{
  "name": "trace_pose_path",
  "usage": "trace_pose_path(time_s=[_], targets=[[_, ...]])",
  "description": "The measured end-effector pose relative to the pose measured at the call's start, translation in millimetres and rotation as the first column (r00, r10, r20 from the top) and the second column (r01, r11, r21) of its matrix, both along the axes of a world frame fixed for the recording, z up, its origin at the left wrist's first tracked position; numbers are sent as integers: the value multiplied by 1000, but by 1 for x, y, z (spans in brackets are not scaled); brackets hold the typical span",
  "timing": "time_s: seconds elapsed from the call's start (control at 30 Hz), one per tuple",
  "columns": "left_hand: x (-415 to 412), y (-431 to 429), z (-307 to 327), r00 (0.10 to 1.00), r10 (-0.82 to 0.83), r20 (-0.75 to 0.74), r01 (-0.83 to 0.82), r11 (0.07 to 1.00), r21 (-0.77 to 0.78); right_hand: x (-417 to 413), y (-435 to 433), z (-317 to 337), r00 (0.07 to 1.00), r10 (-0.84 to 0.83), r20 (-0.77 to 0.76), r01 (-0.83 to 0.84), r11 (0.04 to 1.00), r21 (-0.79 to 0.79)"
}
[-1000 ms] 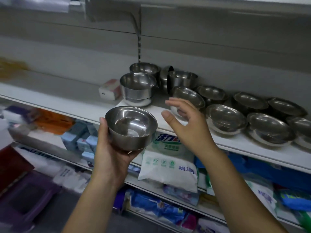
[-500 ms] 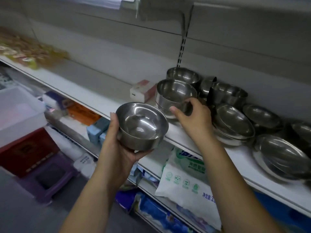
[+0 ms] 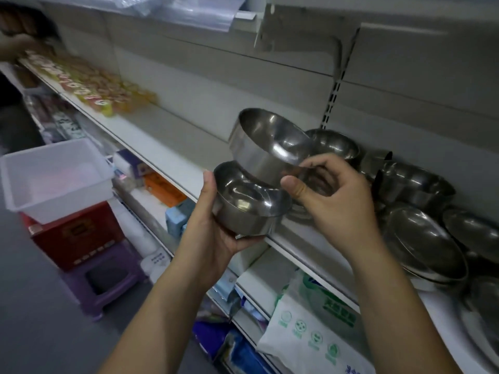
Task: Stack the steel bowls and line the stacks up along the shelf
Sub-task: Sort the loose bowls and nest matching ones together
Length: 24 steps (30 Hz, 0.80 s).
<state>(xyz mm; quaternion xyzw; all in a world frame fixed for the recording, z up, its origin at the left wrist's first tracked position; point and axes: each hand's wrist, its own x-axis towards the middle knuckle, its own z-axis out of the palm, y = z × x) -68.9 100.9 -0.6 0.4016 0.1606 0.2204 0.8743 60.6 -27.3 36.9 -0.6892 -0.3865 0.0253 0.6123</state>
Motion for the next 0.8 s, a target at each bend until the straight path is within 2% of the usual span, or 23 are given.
trace_pose_path(time_s=[0.17, 0.37, 0.5, 0.63, 0.73, 0.8], targets=[[5, 9, 0, 999, 32, 40, -33, 999, 25, 3, 18, -13, 991, 129, 38, -126, 990, -60], [14, 16, -8, 995, 57, 86, -57, 998, -7, 10, 20, -15, 988, 139, 74, -124, 976, -177], [21, 21, -9, 993, 67, 92, -65, 997, -30, 17, 20, -9, 986, 165, 31, -156, 967, -203], [30, 33, -5, 991, 93, 95, -88, 995, -50, 34, 19, 3, 1000, -1, 8, 2, 990, -140], [40, 49, -4, 991, 83, 100, -79, 996, -41, 52, 19, 9, 979, -184, 86, 198, 959, -201], [48, 62, -5, 994, 55, 98, -53, 998, -21, 63, 22, 15, 963, -243, 118, 266, 928, -262]])
